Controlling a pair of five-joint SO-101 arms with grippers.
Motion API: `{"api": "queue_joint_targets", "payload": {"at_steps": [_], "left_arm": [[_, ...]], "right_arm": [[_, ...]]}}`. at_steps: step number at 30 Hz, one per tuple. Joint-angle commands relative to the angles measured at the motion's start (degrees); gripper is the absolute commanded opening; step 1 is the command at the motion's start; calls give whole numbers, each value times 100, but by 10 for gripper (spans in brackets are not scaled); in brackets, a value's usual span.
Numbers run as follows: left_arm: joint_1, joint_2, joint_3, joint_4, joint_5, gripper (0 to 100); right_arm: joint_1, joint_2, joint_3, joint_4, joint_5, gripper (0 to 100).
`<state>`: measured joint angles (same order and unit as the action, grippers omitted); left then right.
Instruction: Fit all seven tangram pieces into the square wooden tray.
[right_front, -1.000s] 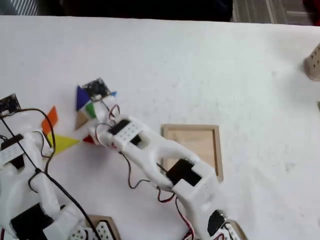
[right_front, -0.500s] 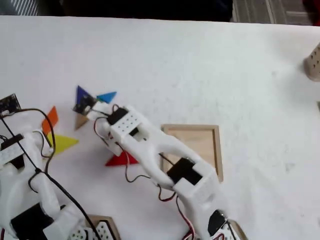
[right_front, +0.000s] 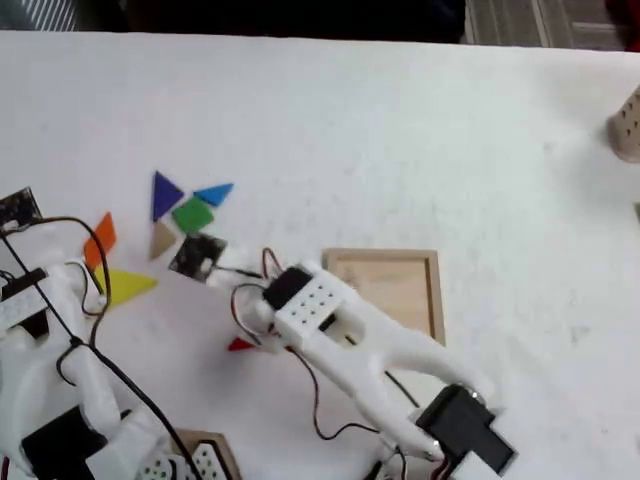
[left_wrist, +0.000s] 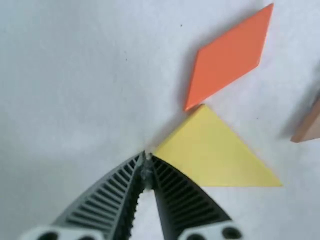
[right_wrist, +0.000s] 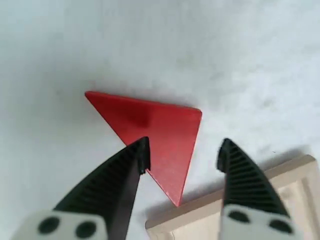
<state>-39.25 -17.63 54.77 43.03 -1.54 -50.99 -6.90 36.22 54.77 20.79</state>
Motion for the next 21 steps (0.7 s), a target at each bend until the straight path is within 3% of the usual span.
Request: {"api": "queue_joint_targets", "payload": {"at_steps": [1,9,21], "left_arm": [[-22,-22,-185,-35,26,23],[-31,-22,-185,-35,26,23],[-31,-22,-185,-35,26,23]], "right_arm": [[-66,75,9,-119,466,377],[-66,1174,-747,295,765,351],[-286,1314,-782,629,1064,348]]}}
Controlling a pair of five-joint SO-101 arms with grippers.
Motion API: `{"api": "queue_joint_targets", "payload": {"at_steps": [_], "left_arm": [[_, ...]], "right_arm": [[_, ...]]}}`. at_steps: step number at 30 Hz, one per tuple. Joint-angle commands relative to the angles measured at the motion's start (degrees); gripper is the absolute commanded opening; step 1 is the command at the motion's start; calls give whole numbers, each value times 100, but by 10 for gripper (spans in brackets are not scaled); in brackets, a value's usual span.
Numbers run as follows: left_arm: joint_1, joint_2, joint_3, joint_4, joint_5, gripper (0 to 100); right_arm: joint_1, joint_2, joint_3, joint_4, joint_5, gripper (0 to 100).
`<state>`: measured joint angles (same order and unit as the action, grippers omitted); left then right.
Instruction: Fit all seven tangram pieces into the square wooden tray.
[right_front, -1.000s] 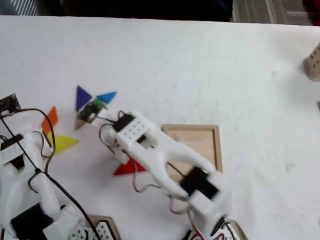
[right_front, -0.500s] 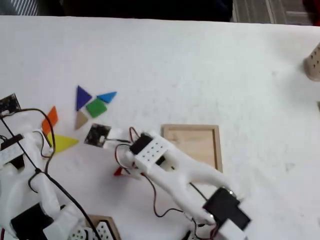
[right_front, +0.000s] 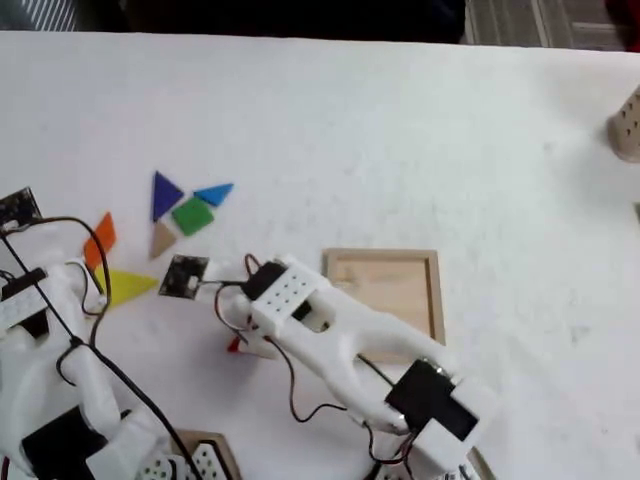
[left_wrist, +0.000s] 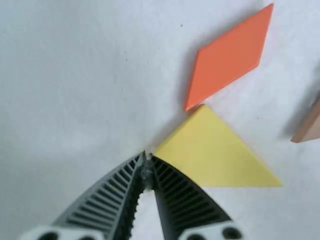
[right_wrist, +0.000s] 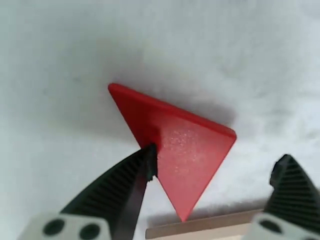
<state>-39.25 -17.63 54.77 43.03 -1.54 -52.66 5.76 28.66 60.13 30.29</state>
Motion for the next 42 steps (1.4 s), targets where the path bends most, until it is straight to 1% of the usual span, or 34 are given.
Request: {"api": "queue_joint_targets", "payload": {"at_steps": [1,5,10,12,17,19,20,22,26,28,30,34,36,39,42], "left_arm": [[-31,-22,-185,-35,26,23],[-31,-22,-185,-35,26,23],[-31,-22,-185,-35,26,23],[-31,-22,-185,-35,26,23],[-31,-22,-185,-26,26,23],[-31,-22,-185,-26,26,23],[-31,-22,-185,-26,26,23],[-31,-22,-185,-26,26,23],[-31,-22,-185,-26,26,23],[-31,-22,-185,-26,26,23],[-31,-22,-185,-26,26,23],[-31,-22,-185,-35,26,23],[-31,-22,-185,-35,26,23],[-31,-22,-185,-44,26,23],[-31,-22,-185,-44,26,23]], "right_arm": [[-145,57,-26,127,114,348],[-303,84,-9,374,466,348],[-312,312,-158,470,448,344],[-312,400,-281,567,457,308],[-303,620,-501,655,404,115],[-295,716,-659,708,149,52],[-286,787,-721,725,44,35],[-233,875,-791,734,-97,33],[-224,857,-800,734,-149,32],[-224,796,-800,734,-132,39],[-224,708,-800,734,-158,87],[-347,400,-782,796,-97,278],[-488,207,-800,760,202,344],[-760,-4,-800,488,818,358],[-822,-13,-800,75,1327,358]]}}
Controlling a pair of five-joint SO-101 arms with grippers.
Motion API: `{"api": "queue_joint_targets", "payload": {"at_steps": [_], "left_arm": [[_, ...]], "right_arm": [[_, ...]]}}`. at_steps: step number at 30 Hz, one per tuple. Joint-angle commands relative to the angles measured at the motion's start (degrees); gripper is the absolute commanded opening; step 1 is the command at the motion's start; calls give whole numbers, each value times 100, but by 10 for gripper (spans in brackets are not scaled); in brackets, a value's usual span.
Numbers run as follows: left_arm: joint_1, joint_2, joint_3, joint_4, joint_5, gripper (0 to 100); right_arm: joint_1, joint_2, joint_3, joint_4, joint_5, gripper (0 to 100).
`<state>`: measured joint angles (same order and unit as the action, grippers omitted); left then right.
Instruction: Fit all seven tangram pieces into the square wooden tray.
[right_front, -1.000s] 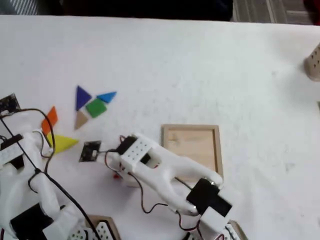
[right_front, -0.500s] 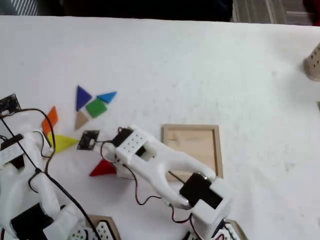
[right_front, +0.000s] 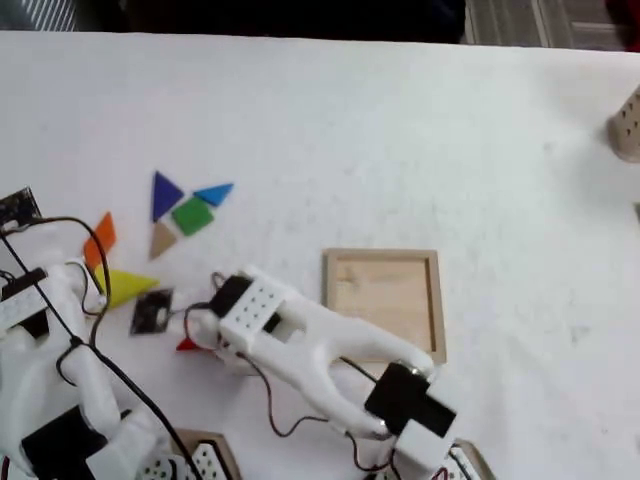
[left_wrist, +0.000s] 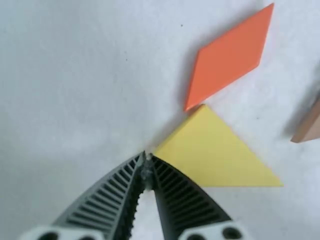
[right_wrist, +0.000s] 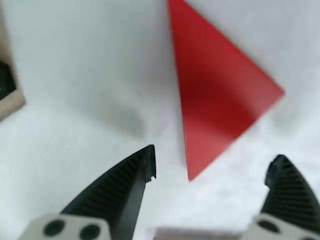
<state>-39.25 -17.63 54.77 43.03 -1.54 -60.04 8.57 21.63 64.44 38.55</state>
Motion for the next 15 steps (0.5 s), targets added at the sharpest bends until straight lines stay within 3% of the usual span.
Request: {"api": "queue_joint_targets", "payload": {"at_steps": [1,15], "left_arm": [[-40,-22,-185,-44,26,23],[-40,-22,-185,-44,26,23]], "right_arm": [[-84,-277,-97,-479,659,358],[-66,347,-343,-1121,967,358]]}}
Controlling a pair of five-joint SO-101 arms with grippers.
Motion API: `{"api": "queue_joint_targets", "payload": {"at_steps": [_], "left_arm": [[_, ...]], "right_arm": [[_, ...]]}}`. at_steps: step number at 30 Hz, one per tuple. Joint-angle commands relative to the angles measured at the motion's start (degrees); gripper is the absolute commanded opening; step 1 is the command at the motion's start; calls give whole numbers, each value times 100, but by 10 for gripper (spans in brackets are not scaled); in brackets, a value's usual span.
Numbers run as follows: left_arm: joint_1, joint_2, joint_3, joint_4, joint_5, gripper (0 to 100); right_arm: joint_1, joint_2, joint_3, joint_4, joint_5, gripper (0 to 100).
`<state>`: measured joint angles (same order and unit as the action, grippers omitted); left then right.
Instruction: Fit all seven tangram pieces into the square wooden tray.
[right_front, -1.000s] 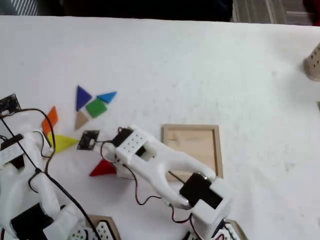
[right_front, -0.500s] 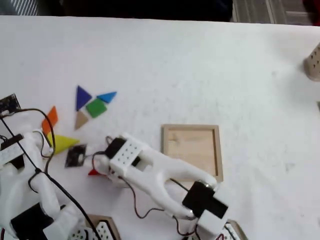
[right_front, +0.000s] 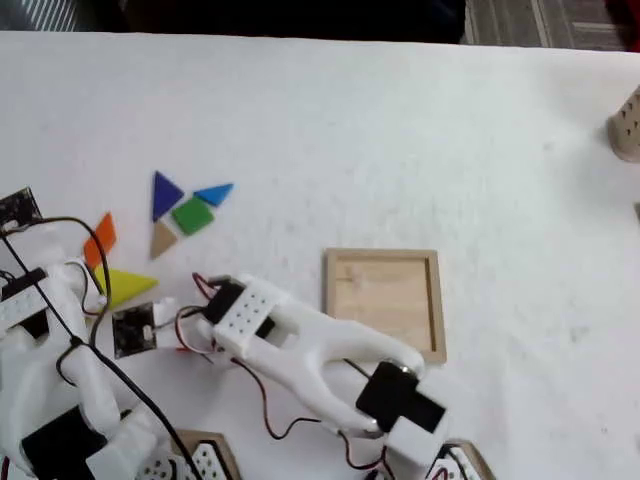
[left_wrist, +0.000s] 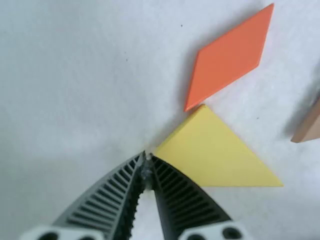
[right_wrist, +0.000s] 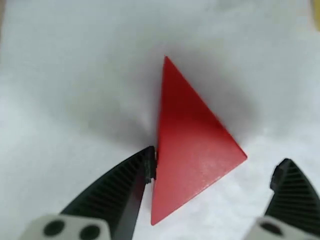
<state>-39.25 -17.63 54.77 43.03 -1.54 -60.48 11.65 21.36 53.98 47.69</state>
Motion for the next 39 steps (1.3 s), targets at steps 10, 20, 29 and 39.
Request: {"api": "queue_joint_targets", "payload": {"at_steps": [10,20,29,39], "left_arm": [[-40,-22,-185,-44,26,23],[-40,-22,-185,-44,26,23],[-40,-22,-185,-44,26,23],[-40,-13,-176,-44,26,23]], "right_arm": [[171,840,-1275,532,-334,358],[171,1209,-1776,901,-308,309],[171,1209,-1767,901,-360,51],[180,1209,-1758,971,-387,69]]}}
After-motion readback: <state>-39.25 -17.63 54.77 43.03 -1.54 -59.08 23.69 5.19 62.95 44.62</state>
